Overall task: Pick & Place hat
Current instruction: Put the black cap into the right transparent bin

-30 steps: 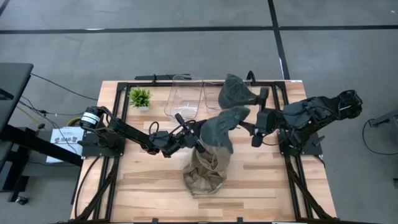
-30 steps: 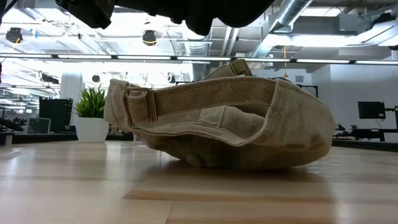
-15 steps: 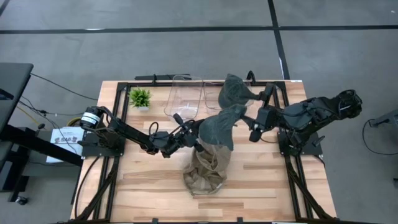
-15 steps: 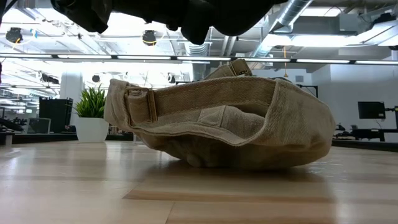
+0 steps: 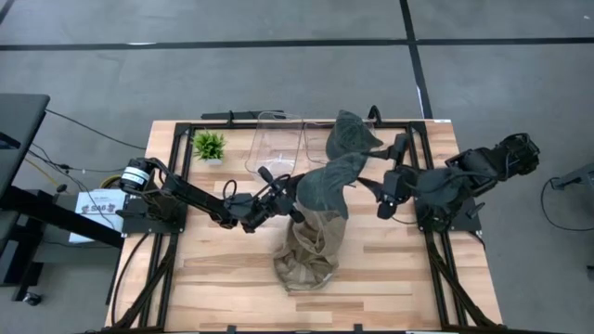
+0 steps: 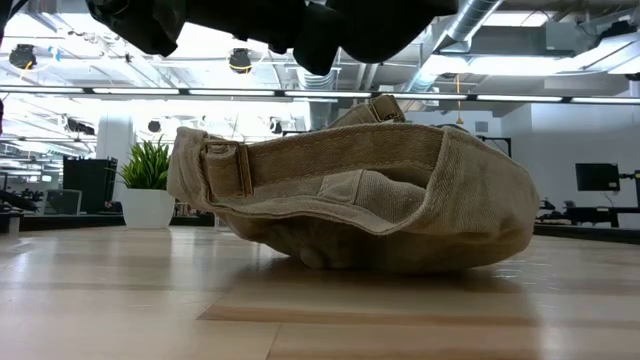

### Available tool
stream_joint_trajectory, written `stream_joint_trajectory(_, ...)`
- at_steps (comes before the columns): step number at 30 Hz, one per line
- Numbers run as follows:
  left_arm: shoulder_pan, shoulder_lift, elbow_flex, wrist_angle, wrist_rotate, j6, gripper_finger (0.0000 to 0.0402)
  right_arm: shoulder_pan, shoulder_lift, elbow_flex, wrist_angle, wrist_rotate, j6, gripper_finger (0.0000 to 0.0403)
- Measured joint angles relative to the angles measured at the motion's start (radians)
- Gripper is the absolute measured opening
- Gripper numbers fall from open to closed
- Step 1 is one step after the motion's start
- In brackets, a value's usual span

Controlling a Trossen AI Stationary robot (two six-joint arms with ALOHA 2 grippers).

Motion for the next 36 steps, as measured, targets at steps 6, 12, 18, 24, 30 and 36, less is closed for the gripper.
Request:
stream_joint_trajectory(6,0.001,0.000,0.000,0.000,-0.085,0.033,0.0015,0.019,-0.008,0.000,0.001,0.125,0.001,0.0270)
stream_joint_trajectory(12,0.017,0.000,0.000,0.000,-0.223,0.139,0.0015,0.033,-0.018,0.000,0.016,0.248,0.101,0.0270)
stream_joint_trajectory(18,0.033,0.000,0.000,-0.001,-0.317,0.266,0.0016,-0.005,-0.020,0.000,-0.012,0.230,0.487,0.0270)
stream_joint_trajectory(24,0.024,0.000,0.000,-0.011,-0.332,0.378,0.0016,-0.152,-0.021,0.000,-0.179,-0.125,0.996,0.0270)
stream_joint_trajectory(30,0.012,0.000,0.000,-0.014,-0.332,0.469,0.0016,-0.291,-0.013,-0.009,-0.289,-0.325,1.120,0.0270)
stream_joint_trajectory(36,0.015,0.000,-0.002,-0.016,-0.332,0.472,0.0016,-0.350,-0.012,-0.011,-0.277,-0.408,1.127,0.0254)
